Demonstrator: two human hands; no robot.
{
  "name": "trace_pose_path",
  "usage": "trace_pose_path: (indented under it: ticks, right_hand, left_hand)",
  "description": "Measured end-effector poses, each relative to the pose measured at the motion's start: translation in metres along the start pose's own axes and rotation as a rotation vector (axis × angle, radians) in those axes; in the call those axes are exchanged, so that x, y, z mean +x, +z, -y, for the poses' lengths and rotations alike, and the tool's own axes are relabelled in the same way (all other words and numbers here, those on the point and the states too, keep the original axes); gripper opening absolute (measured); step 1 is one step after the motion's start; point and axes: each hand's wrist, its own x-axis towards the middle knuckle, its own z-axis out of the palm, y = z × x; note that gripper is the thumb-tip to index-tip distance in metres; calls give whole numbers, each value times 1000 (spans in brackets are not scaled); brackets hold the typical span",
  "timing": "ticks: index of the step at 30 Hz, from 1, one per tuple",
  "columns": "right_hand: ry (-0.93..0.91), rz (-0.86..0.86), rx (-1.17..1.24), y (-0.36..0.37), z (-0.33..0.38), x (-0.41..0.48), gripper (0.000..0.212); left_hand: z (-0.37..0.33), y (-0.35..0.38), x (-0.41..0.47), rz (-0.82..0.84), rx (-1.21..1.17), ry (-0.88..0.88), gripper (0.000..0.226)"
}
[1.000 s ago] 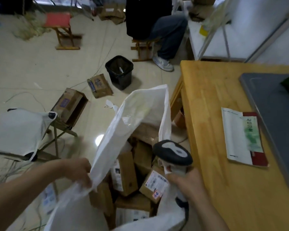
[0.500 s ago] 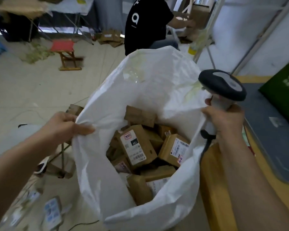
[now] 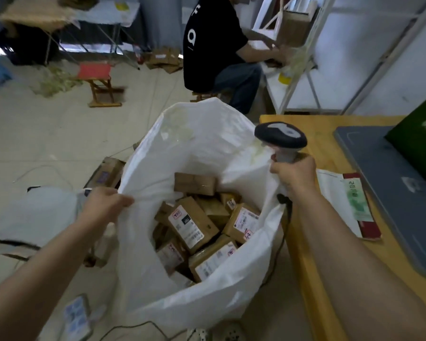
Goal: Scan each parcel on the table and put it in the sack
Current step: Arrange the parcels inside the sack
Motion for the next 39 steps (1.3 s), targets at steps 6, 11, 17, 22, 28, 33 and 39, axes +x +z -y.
trace_pose_path:
  ticks: [6,11,17,22,28,33,39]
  right_hand:
    - [141,108,-204,17,-46,-9,31]
    - [154,96,-219,33,-72,-14,46]
    - [148,199,-118,29,-71,-21,26]
    - [139,162,-57,27,-87,-19,38]
    - [106,166,24,23,-90,-9,43]
    - [84,160,-13,24,-92,-1,40]
    - [102,154,1,33,-97,1,40]
  left_hand:
    - [24,-2,10,40,447,23,30]
    - [17,64,-14,-34,1160,301,69]
    - [61,201,-42,803,1217,599,55]
    - [127,261,0,954,1453,471,88]
    - [144,257,57,680,1491,406,82]
    - [130,231,120,380,1312,277,61]
    - [154,250,97,628,1227,486,60]
